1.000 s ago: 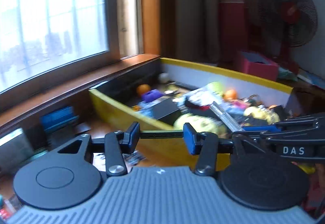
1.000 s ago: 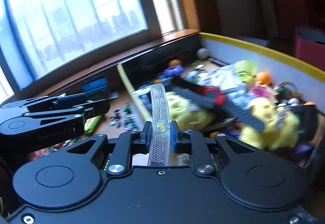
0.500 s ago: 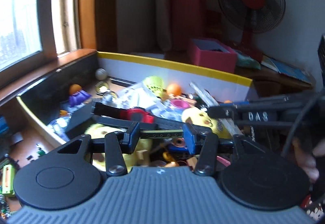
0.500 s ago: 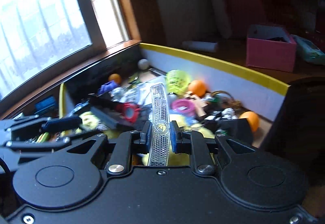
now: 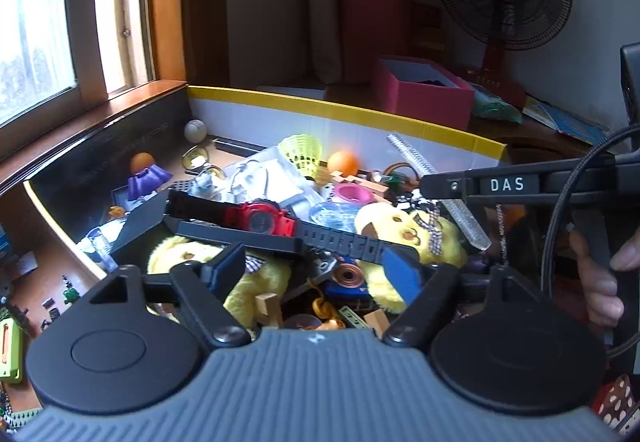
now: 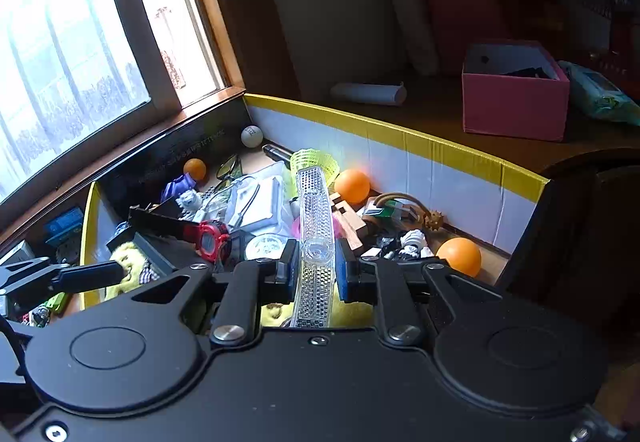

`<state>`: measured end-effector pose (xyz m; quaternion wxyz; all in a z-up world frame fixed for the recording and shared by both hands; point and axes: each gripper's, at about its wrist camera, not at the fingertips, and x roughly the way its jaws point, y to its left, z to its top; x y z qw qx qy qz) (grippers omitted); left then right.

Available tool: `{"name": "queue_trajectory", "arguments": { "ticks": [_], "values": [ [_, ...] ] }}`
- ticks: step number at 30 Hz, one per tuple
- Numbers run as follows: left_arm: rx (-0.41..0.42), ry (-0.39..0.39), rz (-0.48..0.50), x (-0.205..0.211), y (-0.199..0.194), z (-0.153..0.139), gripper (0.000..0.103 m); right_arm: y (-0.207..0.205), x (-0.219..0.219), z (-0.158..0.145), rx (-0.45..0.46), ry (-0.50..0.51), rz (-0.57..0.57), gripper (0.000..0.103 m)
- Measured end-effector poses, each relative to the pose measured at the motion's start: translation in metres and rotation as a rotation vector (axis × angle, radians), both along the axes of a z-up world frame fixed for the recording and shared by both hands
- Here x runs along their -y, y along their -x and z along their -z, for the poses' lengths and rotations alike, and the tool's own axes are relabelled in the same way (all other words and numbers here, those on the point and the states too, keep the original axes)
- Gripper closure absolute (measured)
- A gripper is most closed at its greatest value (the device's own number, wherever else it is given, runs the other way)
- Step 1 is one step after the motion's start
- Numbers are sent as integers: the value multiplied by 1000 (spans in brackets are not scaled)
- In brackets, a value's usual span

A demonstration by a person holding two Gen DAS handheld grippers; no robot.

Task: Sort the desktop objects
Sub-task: 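Lower the reflector strip into the yellow box and open the right tool, then move the empty right tool back over the cluttered desk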

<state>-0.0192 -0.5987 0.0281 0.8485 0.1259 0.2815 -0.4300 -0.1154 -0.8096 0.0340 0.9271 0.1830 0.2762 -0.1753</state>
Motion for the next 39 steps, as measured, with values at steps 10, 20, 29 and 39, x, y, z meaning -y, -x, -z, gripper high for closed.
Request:
{"name": "queue_trajectory", "arguments": {
  "ticks": [10,20,29,39],
  "values": [
    [1,-5,-36,-3,-2,-1,14,-5,4,0,-1,35,25,86],
    [11,7,-68,-6,2,-3,10,-2,3,1,-6,29,8,85],
    [61,-1,-169,-28,7,-13,6,-9,-9,-3,22,52,-28,56],
    [92,24,-268,-85,15,-23,3,-26,-55,-14,51,68,-111,52]
  ]
}}
